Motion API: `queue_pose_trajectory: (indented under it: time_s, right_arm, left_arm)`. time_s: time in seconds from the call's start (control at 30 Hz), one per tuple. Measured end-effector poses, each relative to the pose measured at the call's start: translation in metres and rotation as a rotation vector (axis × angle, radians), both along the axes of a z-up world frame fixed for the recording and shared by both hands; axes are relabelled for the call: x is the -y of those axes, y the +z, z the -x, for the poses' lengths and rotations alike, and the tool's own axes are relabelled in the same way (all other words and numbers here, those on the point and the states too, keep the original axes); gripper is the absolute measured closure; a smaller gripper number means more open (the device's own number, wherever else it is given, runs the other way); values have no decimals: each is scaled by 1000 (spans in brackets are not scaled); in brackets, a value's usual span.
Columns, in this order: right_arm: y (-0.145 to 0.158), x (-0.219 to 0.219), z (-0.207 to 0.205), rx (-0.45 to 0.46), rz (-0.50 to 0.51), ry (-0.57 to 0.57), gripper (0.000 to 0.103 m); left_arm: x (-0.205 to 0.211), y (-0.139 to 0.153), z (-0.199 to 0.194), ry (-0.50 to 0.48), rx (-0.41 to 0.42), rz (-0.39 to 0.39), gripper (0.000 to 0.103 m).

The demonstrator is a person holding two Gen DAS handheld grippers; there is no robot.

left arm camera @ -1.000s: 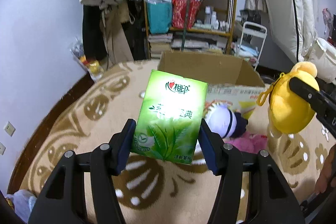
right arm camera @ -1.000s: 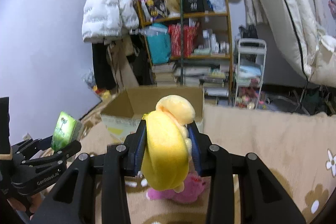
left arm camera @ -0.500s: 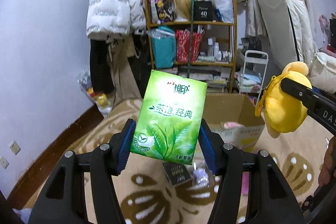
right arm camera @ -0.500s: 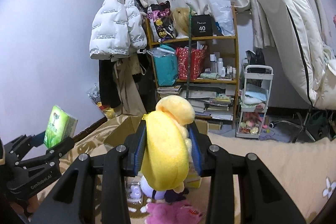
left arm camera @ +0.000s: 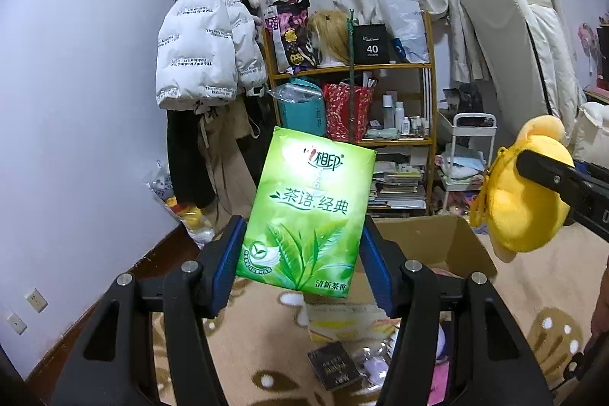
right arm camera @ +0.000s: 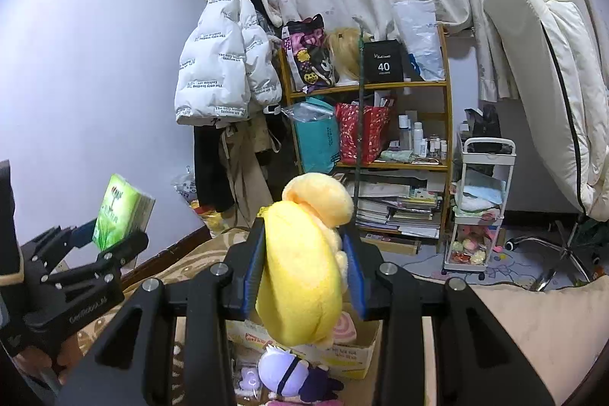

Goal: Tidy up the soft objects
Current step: 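Lift the tissue pack and yellow plush and carry them over the box, then open the left tool over the box while the right tool releases the yellow plush inside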

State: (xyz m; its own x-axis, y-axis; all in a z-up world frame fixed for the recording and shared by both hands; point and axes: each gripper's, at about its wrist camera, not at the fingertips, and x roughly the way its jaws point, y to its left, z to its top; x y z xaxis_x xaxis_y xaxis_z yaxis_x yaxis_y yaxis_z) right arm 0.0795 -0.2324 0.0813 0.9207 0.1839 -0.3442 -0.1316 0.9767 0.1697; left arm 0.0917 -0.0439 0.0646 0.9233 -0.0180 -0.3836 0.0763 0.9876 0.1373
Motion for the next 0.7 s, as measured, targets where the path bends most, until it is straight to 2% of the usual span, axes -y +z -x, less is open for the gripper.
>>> queue_pose_trajectory:
  time_s: [0.1, 0.27, 0.37, 0.7]
  right_arm:
    - [0, -1, -6, 6, 7, 1, 63]
    - [-4, 1, -13, 13, -1, 0, 63]
    - [-6, 3, -18, 13, -18, -1, 63]
    - [-35, 3, -42, -27, -38, 4, 62]
  left_arm:
    - [0, -1, -13, -11, -11, 14, 45]
    - [8, -10, -25, -32, 2, -23, 45]
    - [11, -17, -33, -40, -7, -16, 45]
    - [20, -48, -55, -59, -47, -18, 45]
